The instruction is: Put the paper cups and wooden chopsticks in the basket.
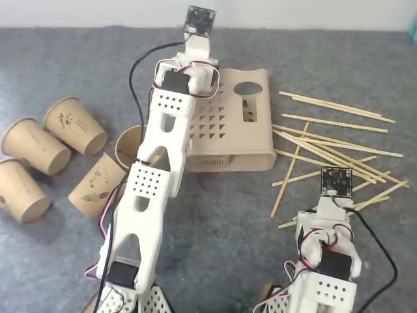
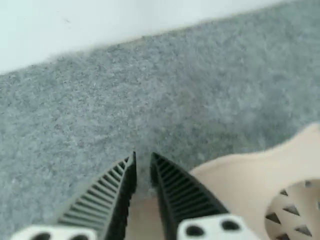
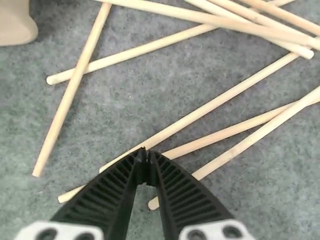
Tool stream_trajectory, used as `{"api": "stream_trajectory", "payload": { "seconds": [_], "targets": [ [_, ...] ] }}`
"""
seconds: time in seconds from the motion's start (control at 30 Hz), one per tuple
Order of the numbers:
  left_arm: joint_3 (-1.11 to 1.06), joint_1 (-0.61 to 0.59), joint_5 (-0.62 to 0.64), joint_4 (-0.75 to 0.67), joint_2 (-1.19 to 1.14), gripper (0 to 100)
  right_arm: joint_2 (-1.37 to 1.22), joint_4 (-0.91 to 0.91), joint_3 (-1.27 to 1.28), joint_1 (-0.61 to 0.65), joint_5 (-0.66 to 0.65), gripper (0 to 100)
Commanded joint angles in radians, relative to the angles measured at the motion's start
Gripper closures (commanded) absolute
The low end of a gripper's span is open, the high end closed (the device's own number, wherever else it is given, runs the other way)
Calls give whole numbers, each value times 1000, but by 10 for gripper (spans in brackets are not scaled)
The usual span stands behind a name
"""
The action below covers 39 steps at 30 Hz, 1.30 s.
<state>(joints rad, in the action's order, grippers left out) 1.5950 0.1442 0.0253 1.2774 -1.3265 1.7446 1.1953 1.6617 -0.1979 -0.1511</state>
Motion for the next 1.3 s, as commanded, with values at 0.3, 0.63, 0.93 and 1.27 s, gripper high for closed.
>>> {"api": "stream_trajectory", "payload": {
  "seconds": [0.3, 0.63, 0.93, 1.27],
  "targets": [
    [27, 95, -224, 370, 192, 988, -4, -21, -15, -13, -14, 991],
    [28, 75, 83, 325, 193, 787, -4, -21, -15, -15, -14, 991],
    [54, 106, 209, 298, 222, 722, -4, -21, -15, -15, -14, 991],
    [1, 104, 31, 308, 186, 728, -4, -21, -15, -15, -14, 991]
  ]
}}
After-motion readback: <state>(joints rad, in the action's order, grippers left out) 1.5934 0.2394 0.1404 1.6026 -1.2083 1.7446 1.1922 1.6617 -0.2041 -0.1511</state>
